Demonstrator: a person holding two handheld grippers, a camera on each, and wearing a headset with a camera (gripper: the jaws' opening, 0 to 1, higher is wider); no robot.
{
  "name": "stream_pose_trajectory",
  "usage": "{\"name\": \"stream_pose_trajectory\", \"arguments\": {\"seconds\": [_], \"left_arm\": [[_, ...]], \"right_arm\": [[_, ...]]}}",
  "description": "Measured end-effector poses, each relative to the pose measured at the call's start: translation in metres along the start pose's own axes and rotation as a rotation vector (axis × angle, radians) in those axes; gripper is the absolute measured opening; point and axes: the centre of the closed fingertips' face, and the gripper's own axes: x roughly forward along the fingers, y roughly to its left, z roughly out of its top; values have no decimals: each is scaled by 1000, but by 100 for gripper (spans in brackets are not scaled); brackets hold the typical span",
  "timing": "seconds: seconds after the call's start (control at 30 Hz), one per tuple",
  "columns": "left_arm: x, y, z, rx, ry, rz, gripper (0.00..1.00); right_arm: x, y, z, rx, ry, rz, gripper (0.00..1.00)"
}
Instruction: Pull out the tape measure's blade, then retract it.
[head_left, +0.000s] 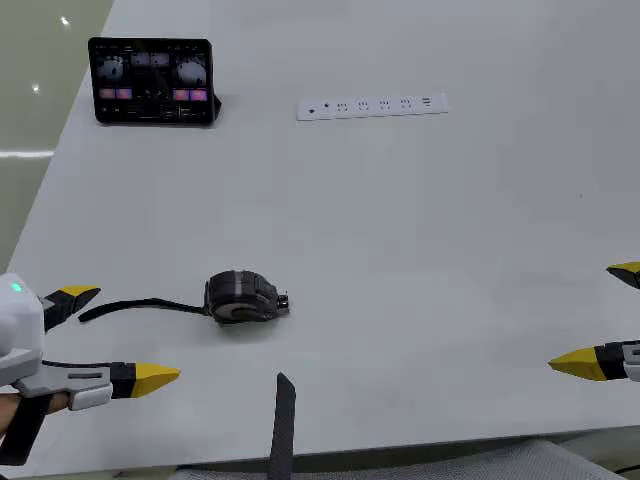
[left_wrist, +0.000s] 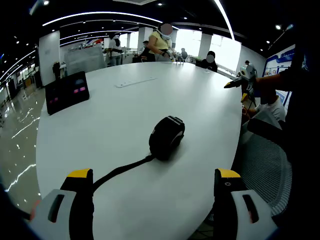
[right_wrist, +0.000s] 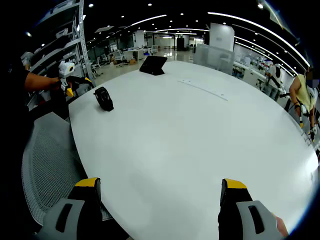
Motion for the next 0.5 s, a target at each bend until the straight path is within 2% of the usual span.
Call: {"name": "stream_pose_trajectory", "arguments": {"seconds": [0.5], "left_arm": [[4,2,7,14,-6,-10,99]], "right_arm": [[-4,-4,4,-8,-3,-9,99]]}}
